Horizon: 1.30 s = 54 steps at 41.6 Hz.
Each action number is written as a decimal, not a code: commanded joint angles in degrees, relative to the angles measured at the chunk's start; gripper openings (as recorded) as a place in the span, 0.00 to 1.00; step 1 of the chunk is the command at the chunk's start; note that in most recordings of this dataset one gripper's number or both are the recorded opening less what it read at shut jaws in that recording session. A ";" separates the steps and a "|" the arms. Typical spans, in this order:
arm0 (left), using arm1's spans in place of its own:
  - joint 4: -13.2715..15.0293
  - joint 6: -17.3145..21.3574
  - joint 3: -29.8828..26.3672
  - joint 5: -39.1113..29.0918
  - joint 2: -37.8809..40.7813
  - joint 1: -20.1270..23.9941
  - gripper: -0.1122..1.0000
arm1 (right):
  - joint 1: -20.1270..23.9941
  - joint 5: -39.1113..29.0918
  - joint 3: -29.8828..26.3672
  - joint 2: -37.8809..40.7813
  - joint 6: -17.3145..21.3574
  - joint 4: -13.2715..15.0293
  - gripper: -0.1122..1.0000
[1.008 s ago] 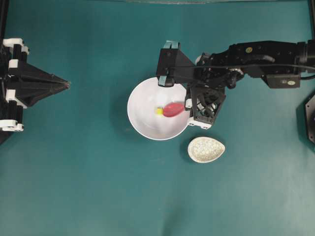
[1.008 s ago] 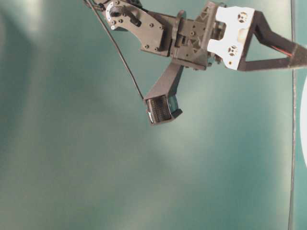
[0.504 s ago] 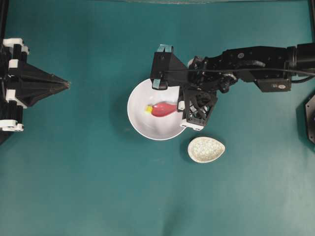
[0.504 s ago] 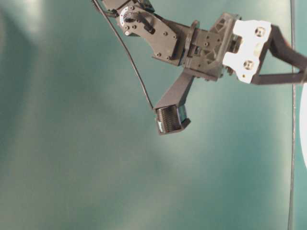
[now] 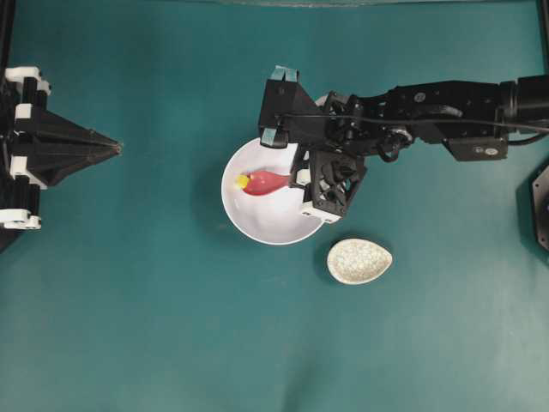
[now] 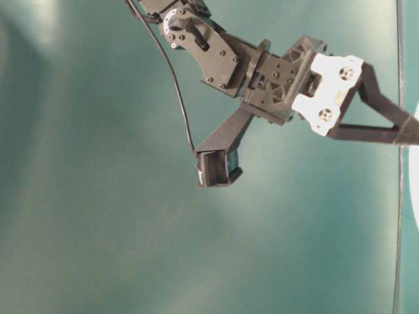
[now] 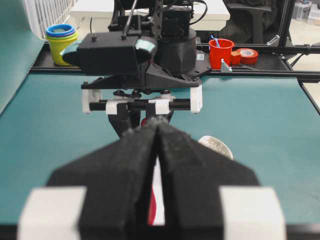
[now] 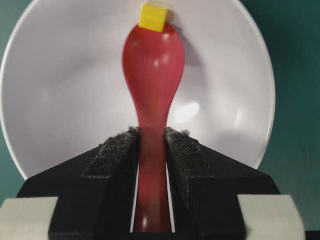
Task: Scoop the yellow hexagonal prism block from the bowl with a spoon using the right arm.
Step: 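Tilt and lift the spoon with the block out of the bowl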
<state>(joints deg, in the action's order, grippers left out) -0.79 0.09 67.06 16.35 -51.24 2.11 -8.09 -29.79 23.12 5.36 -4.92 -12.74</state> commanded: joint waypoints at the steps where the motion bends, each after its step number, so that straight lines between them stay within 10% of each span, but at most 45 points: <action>1: -0.18 0.09 -1.32 0.26 0.35 0.09 0.10 | 0.09 1.49 -1.23 -0.97 -0.09 0.00 0.31; 32: -0.18 0.09 -1.32 0.00 0.35 0.09 0.10 | 1.23 7.21 2.55 -3.08 0.44 -0.09 0.31; 54: -0.18 0.09 -1.32 -0.18 0.35 0.09 0.10 | 4.31 25.40 16.44 -12.48 0.79 -0.35 0.31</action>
<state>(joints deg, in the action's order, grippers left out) -0.88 0.09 66.97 15.91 -51.24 2.11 -4.22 -7.56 38.50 -4.04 -4.04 -12.92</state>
